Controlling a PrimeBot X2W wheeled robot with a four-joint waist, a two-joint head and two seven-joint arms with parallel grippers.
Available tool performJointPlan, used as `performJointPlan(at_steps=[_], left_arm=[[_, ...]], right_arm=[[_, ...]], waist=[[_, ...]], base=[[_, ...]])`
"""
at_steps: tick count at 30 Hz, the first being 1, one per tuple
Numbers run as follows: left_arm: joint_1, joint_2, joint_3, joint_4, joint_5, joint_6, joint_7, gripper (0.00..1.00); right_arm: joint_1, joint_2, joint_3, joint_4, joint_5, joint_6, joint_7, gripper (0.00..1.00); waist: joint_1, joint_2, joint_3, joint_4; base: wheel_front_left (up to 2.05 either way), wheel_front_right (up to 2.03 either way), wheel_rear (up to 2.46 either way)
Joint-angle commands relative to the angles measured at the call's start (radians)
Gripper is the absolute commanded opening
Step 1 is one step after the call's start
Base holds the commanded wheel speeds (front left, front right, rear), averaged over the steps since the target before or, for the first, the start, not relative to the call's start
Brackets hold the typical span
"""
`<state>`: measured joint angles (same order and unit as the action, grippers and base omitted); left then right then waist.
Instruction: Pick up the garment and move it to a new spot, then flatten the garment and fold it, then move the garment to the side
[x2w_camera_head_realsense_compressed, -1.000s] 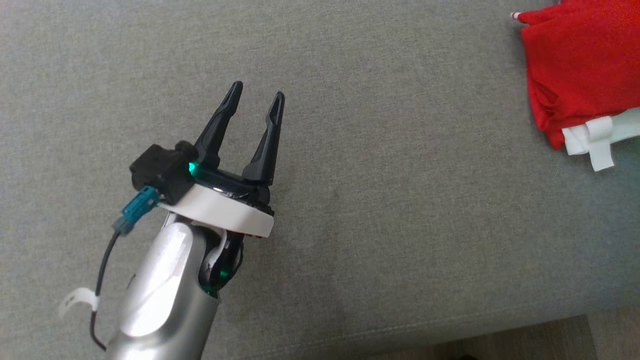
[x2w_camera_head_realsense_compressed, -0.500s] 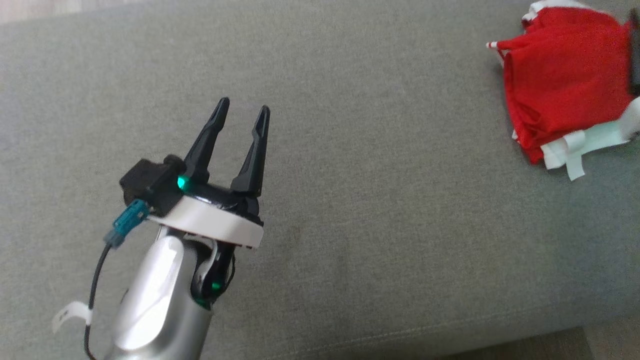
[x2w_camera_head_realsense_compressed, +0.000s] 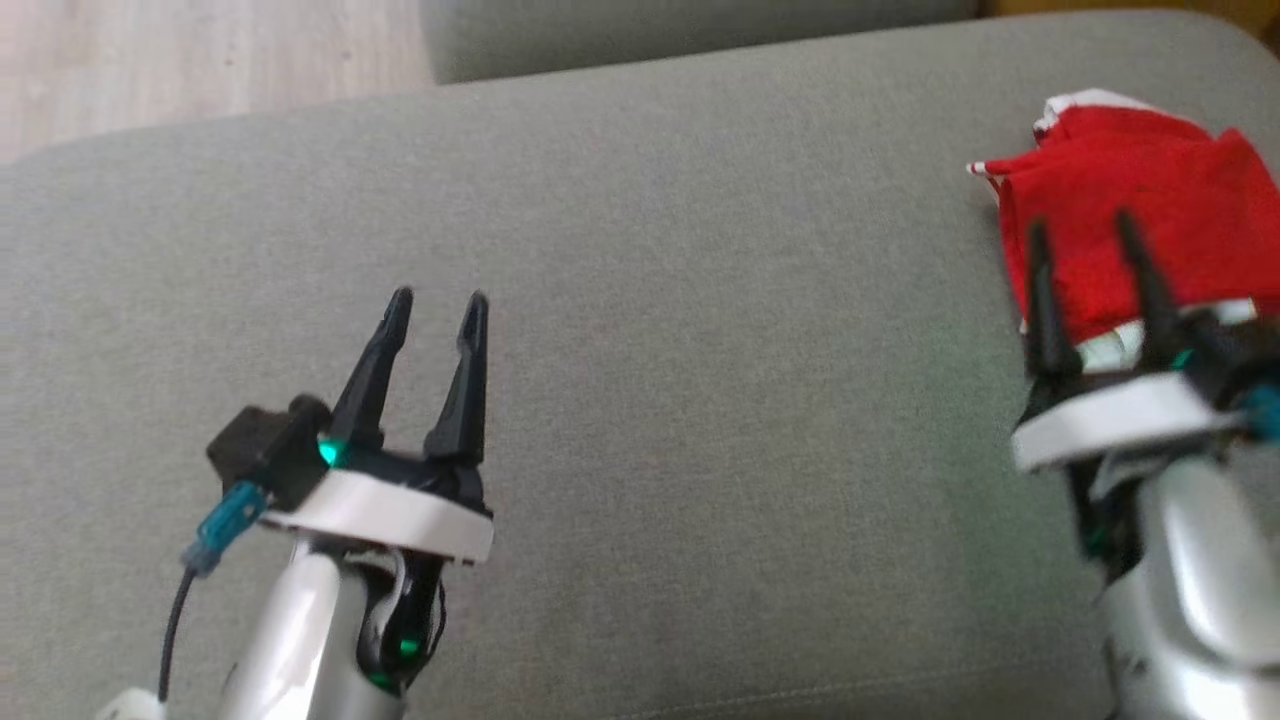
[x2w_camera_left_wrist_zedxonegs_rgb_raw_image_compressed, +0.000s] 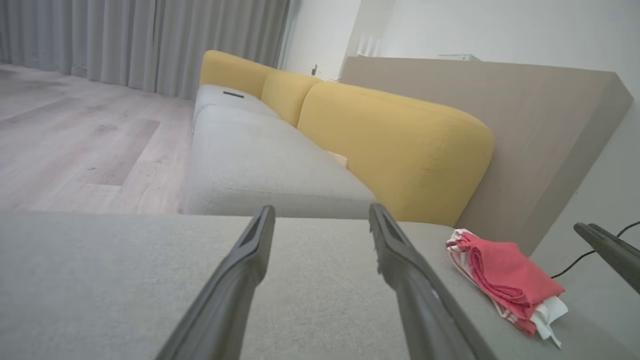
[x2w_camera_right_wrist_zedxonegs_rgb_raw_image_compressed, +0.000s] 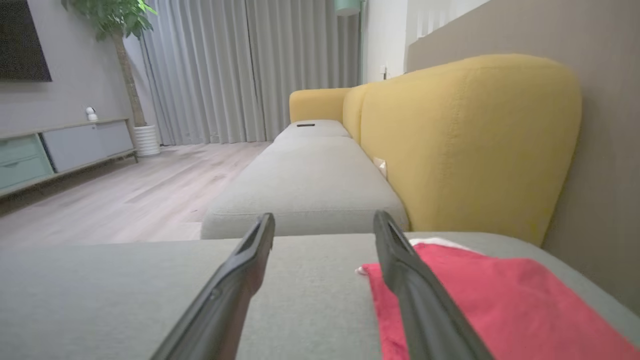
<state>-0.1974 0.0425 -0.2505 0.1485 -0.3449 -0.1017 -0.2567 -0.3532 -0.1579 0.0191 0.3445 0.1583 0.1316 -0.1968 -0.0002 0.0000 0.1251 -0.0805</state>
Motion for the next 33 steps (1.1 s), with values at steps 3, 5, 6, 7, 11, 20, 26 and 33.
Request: performJointPlan(at_steps=[3, 5, 6, 7, 11, 20, 26, 33], left_arm=[[0.016, 0.008, 0.048, -0.035, -0.006, 0.009, -0.005, 1.0], [0.038, 0.008, 0.053, -0.031, -0.007, 0.012, -0.005, 1.0], [0.049, 0.008, 0.054, -0.029, -0.006, 0.013, -0.005, 1.0], [0.049, 0.008, 0.054, -0.029, -0.006, 0.013, -0.005, 1.0], [0.084, 0.008, 0.058, -0.028, -0.008, 0.022, -0.005, 1.0], [0.108, 0.008, 0.062, -0.025, -0.005, 0.049, -0.005, 1.0], [0.114, 0.008, 0.074, -0.026, 0.008, 0.072, -0.005, 1.0], [0.114, 0.008, 0.078, -0.025, 0.028, 0.089, -0.005, 1.0]], right_arm=[[0.067, 0.063, -0.009, -0.051, -0.01, -0.001, -0.03, 1.0], [0.102, 0.083, -0.018, -0.053, -0.014, -0.001, -0.04, 1.0], [0.117, 0.09, -0.018, -0.053, -0.019, -0.001, -0.044, 1.0], [0.117, 0.09, -0.018, -0.053, -0.019, -0.001, -0.044, 1.0], [0.162, 0.104, -0.018, -0.053, -0.02, -0.001, -0.055, 1.0], [0.195, 0.107, 0.006, -0.057, -0.012, -0.001, -0.063, 1.0], [0.196, 0.107, 0.012, -0.06, -0.003, -0.001, -0.064, 1.0], [0.195, 0.108, 0.015, -0.068, 0.006, -0.001, -0.065, 1.0]], waist=[[0.0002, 0.0, -0.039, 0.023], [0.0002, 0.0, -0.051, 0.028], [0.0002, 0.0, -0.058, 0.03], [0.0002, 0.0, -0.058, 0.03], [0.0002, 0.0, -0.077, 0.036], [0.0002, 0.0, -0.093, 0.048], [0.0002, 0.0, -0.098, 0.049], [0.0002, 0.0, -0.097, 0.046]], base=[[0.0, 0.0, 0.0], [0.0, 0.0, 0.0], [0.0, 0.0, 0.0], [0.0, 0.0, 0.0], [0.0, 0.0, 0.0], [0.0, 0.0, 0.0], [0.0, 0.0, 0.0], [0.0, 0.0, 0.0]])
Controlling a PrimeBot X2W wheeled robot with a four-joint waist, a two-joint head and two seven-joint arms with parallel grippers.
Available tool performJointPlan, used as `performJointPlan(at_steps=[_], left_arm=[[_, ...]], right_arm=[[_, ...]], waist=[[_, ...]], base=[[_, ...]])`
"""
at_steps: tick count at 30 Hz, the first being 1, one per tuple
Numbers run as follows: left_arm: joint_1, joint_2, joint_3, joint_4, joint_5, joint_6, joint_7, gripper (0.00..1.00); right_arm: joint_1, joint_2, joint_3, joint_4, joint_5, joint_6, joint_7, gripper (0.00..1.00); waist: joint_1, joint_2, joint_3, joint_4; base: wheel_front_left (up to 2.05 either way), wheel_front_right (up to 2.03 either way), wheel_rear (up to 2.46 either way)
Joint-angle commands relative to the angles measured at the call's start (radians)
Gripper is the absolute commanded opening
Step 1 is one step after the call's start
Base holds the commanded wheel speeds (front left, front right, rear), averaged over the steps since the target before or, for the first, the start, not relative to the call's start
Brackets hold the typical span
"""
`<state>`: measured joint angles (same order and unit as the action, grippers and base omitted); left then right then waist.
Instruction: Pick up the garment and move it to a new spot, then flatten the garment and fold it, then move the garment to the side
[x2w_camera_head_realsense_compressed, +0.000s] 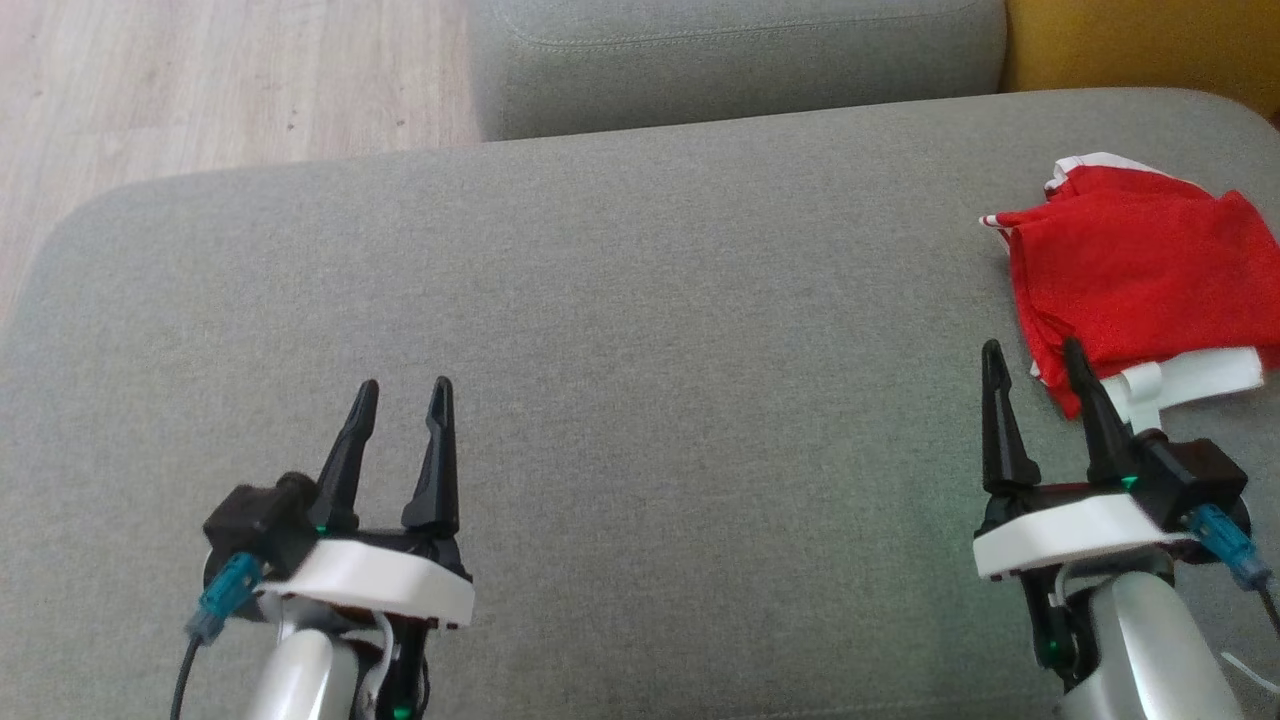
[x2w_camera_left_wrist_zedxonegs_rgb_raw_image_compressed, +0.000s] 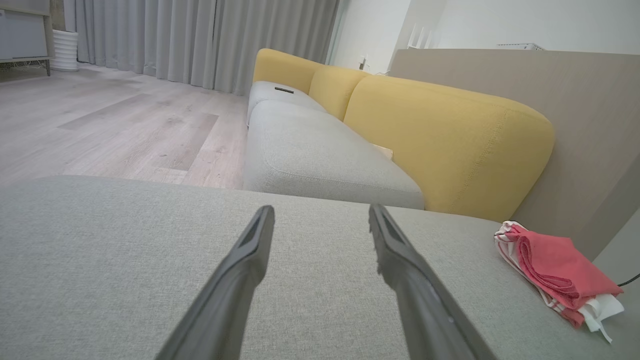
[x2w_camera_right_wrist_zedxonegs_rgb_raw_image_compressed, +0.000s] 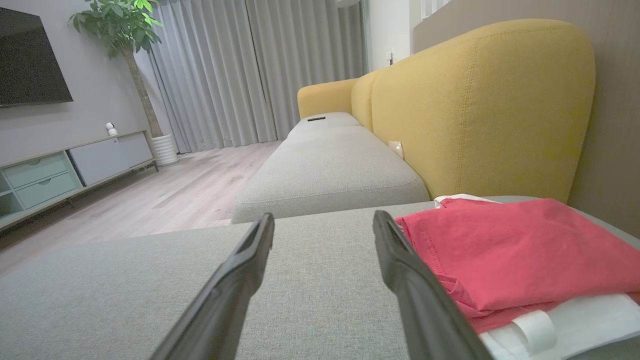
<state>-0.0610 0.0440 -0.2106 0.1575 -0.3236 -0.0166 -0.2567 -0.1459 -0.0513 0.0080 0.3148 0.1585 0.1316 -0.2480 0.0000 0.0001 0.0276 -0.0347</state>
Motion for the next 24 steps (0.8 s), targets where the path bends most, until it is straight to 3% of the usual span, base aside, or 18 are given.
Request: performJointPlan(at_steps=[1, 24], left_arm=[[-0.022, 0.006, 0.039, -0.033, 0.006, 0.005, -0.005, 1.0], [-0.017, 0.006, 0.061, -0.042, 0.016, 0.025, -0.005, 1.0]], right_arm=[[-0.012, 0.001, 0.026, -0.04, 0.007, -0.001, -0.013, 1.0], [-0.005, 0.001, 0.027, -0.054, 0.012, -0.001, -0.014, 1.0]], waist=[[0.0, -0.0001, 0.0, -0.001], [0.0, -0.0001, 0.0, -0.002]], base=[[0.0, 0.0, 0.0], [0.0, 0.0, 0.0]])
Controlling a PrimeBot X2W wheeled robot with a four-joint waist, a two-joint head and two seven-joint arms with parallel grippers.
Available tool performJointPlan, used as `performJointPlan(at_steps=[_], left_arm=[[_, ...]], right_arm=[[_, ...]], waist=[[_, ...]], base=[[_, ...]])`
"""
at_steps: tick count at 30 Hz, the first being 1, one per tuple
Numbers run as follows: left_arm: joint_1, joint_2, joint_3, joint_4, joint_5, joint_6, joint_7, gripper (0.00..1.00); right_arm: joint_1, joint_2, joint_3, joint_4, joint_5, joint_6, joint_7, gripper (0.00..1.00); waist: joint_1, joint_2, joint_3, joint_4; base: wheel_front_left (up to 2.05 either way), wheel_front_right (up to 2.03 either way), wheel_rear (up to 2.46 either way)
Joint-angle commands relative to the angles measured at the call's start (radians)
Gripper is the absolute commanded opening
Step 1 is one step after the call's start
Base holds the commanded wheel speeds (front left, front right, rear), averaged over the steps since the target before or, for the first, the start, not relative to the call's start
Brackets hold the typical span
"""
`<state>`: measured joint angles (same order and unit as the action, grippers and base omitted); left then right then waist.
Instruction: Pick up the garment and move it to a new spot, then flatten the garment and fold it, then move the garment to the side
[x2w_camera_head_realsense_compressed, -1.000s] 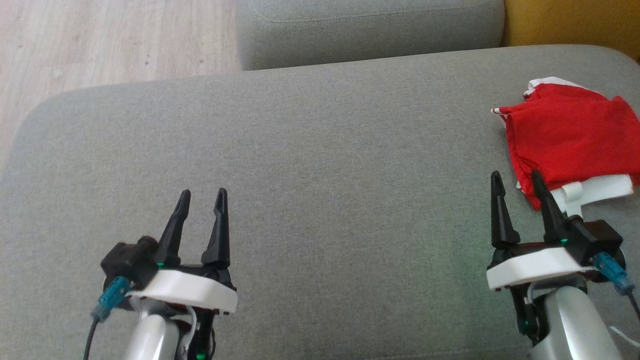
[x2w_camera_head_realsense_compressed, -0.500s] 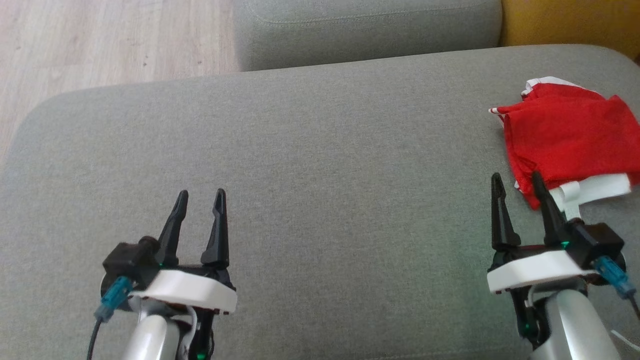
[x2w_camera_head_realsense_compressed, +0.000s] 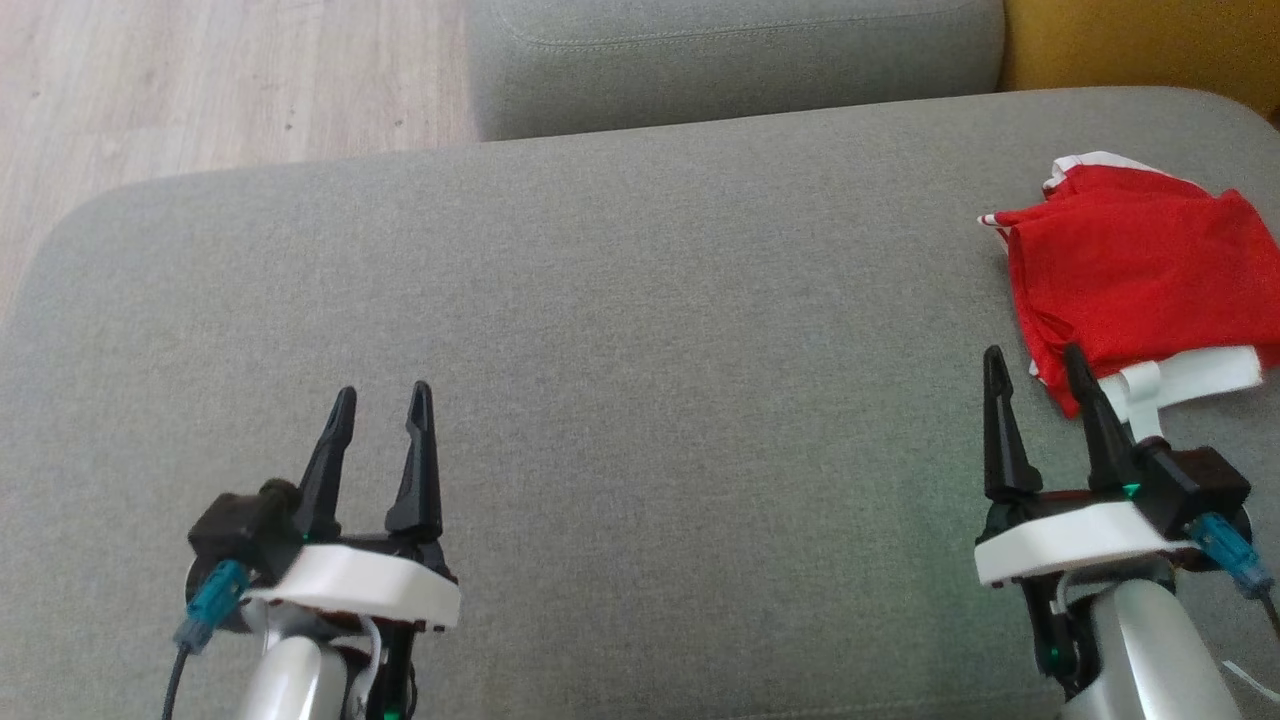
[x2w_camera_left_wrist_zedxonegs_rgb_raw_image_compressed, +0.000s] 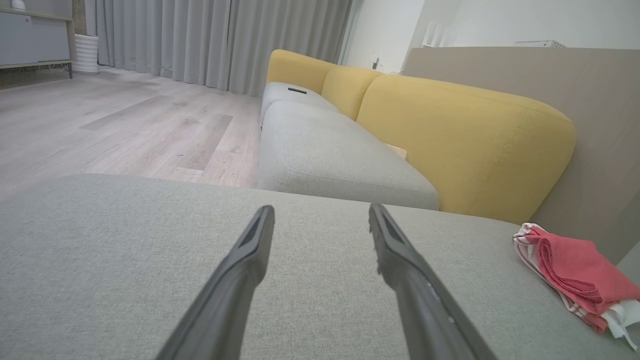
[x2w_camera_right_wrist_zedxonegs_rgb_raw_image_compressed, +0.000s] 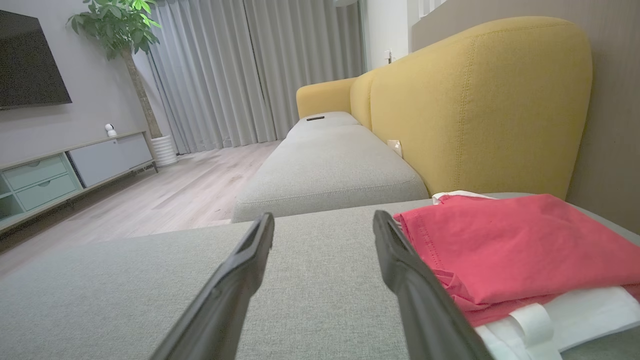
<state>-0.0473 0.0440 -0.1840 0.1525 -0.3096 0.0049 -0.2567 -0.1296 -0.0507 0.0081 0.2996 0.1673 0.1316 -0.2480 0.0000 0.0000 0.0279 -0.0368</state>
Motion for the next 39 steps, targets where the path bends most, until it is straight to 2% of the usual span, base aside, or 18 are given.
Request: performJointPlan(at_steps=[1, 13, 14, 18, 39], left_arm=[[-0.03, 0.006, 0.035, -0.037, 0.0, 0.004, -0.005, 1.0], [-0.028, 0.006, 0.047, -0.044, 0.002, 0.017, -0.005, 1.0], [0.003, 0.0, 0.008, -0.006, -0.001, 0.013, 0.0, 0.0], [0.023, -0.002, 0.003, 0.047, -0.008, 0.012, 0.002, 0.0], [0.009, 0.006, 0.042, 0.056, -0.223, -0.012, 0.055, 0.0]], right_arm=[[-0.021, 0.0, 0.027, -0.038, 0.003, -0.001, -0.014, 1.0], [-0.023, 0.0, 0.033, -0.038, 0.006, -0.001, -0.014, 1.0], [0.0, 0.0, 0.009, 0.0, 0.0, 0.0, 0.0, 0.0], [0.016, 0.003, 0.01, 0.051, 0.008, 0.0, 0.004, 0.0], [0.017, 0.002, -0.011, 0.033, 0.238, 0.0, 0.062, 0.0]], waist=[[0.0, 0.0, 0.0, 0.0], [0.0, 0.0, 0.0, -0.005], [0.0, 0.0, 0.0, -0.005], [0.0, 0.0, 0.0, -0.005], [0.0, 0.0, -0.004, 0.002]], base=[[0.0, 0.0, 0.0], [0.0, 0.0, 0.0], [0.0, 0.0, 0.0], [0.0, 0.0, 0.0], [0.0, 0.0, 0.0]])
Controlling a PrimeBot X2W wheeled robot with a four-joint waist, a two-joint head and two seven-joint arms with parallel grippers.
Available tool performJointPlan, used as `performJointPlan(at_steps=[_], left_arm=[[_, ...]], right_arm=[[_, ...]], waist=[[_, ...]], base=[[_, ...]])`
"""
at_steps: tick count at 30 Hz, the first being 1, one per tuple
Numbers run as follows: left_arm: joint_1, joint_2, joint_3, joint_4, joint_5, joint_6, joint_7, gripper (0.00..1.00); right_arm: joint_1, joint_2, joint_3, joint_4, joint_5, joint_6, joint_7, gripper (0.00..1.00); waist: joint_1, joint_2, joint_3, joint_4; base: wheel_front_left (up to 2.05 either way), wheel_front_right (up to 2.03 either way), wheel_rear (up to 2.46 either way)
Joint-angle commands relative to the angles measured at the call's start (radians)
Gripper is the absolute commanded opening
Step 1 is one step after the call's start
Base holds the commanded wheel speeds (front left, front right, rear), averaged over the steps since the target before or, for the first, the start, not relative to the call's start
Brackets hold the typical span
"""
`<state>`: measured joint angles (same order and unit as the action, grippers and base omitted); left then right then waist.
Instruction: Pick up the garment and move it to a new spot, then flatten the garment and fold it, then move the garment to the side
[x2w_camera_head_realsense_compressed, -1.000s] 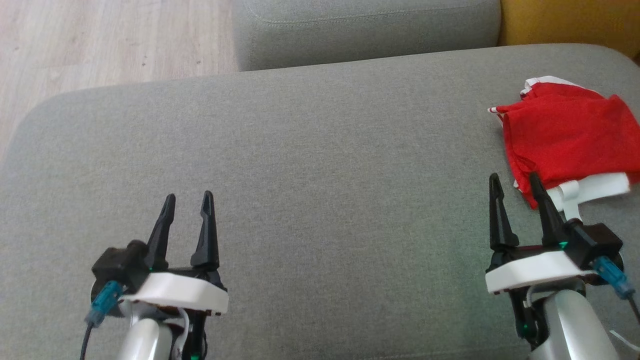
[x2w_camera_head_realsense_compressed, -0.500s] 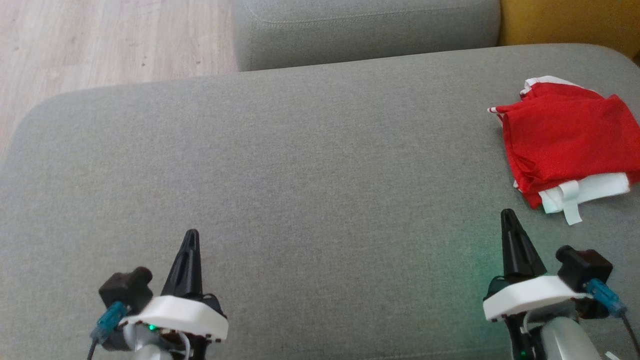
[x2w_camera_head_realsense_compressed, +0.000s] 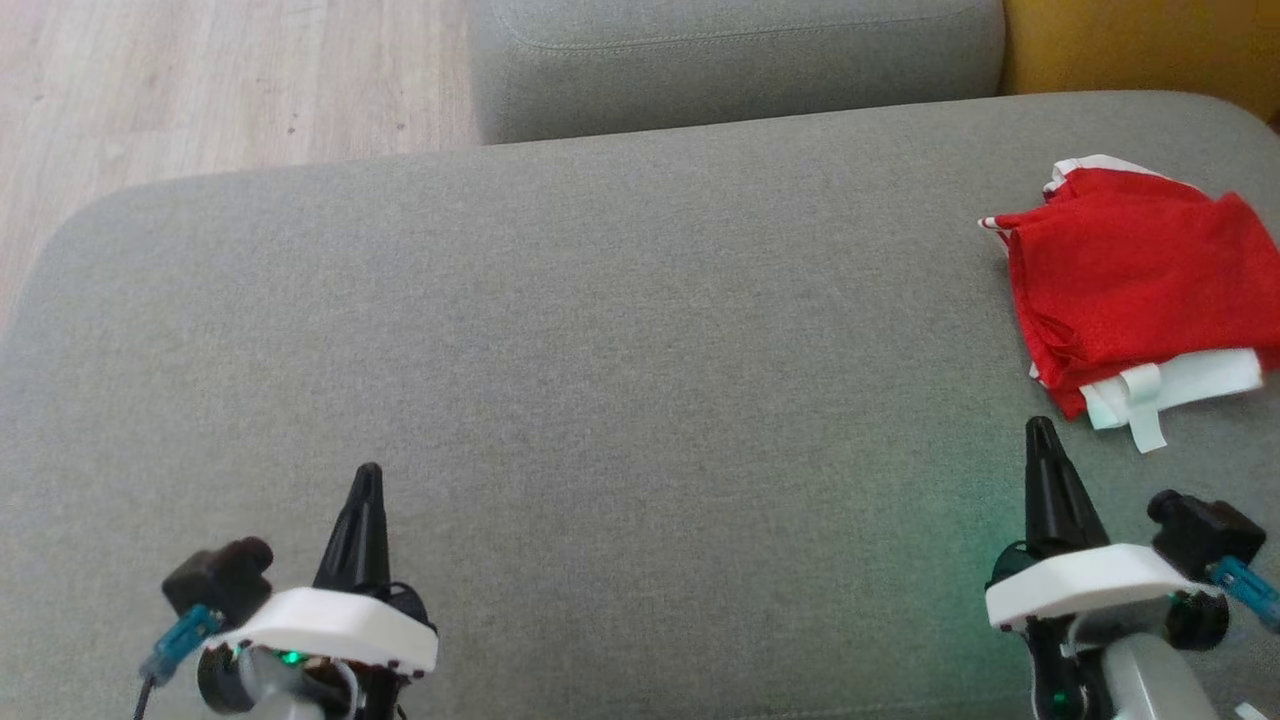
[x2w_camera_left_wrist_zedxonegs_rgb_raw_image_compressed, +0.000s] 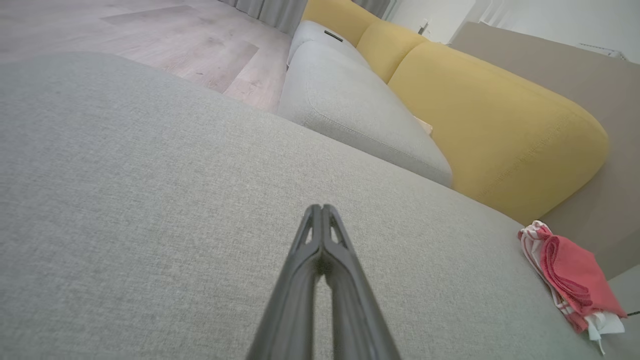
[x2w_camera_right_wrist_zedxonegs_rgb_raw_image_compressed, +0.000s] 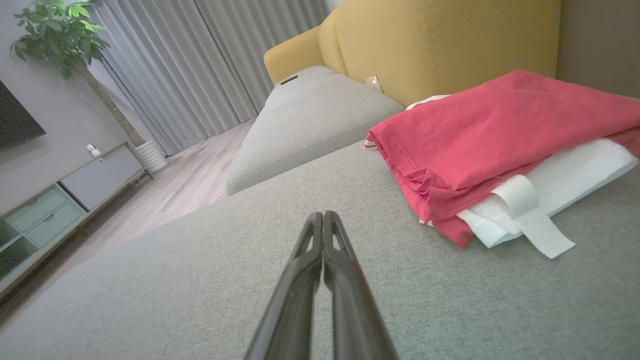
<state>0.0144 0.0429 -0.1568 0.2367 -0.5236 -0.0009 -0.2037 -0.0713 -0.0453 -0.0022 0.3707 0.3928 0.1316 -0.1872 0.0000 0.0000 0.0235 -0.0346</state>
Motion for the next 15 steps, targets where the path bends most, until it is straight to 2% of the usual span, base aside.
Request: performJointPlan(at_steps=[1, 15], left_arm=[[-0.053, 0.007, 0.017, -0.028, -0.02, -0.007, 0.005, 0.0], [-0.062, 0.011, 0.047, -0.024, -0.168, -0.024, 0.043, 0.0]], right_arm=[[-0.041, -0.003, -0.002, -0.039, 0.024, 0.0, 0.004, 0.0], [-0.04, -0.003, -0.017, -0.051, 0.186, 0.0, 0.044, 0.0]], waist=[[0.0, 0.0, 0.0, 0.0], [0.0, 0.0, -0.003, 0.005]], base=[[0.0, 0.0, 0.0], [0.0, 0.0, 0.0]])
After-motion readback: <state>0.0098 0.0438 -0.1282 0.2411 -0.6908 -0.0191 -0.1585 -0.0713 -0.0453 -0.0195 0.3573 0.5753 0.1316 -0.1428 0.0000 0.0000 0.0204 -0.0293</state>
